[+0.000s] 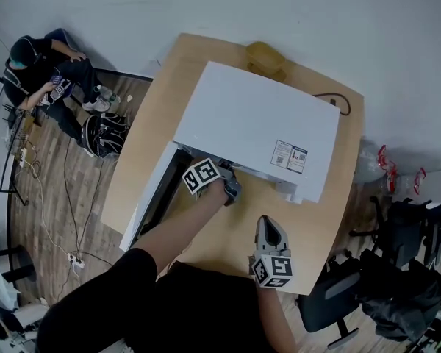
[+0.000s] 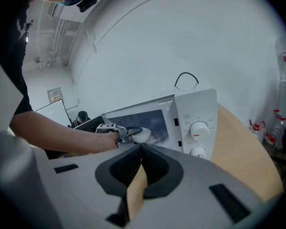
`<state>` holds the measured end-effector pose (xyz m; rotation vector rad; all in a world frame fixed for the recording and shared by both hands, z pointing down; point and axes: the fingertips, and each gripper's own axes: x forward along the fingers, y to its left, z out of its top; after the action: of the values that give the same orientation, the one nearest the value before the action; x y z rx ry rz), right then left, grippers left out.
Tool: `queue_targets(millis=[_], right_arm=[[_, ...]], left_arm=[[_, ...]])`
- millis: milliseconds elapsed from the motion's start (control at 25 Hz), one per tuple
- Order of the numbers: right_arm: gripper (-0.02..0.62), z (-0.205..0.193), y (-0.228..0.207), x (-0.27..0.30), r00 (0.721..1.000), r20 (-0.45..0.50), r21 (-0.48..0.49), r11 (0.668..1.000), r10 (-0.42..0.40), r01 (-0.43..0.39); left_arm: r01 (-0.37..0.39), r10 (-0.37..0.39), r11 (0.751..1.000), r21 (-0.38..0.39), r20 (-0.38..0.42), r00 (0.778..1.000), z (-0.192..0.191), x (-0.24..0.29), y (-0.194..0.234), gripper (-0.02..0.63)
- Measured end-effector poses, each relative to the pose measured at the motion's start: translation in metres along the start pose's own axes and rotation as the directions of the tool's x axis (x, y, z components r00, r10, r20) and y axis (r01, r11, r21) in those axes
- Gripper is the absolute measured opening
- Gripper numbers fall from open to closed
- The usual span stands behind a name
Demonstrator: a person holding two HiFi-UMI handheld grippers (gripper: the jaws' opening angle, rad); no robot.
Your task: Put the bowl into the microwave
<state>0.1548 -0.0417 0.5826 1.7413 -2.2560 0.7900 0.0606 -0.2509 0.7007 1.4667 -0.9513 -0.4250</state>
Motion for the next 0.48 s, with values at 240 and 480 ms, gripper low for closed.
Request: queue_targets(millis=[240, 480], right_arm=[[0.060, -0.001, -0.009, -0.003, 1.000, 0.000, -0.004, 1.000, -0.010, 0.010], [0.060, -0.013, -0.014, -0.003, 0.999, -0.025, -0.022, 0.999, -0.029, 0.029]], left_arm=[[-0.039, 0.038, 0.993, 0.115, 0.015, 0.999, 0.009, 0.014, -0.006, 0.215], [-0.130, 0.124, 0.954, 0.270, 0.041, 0.991, 0.016, 0.019, -0.001, 0.215]])
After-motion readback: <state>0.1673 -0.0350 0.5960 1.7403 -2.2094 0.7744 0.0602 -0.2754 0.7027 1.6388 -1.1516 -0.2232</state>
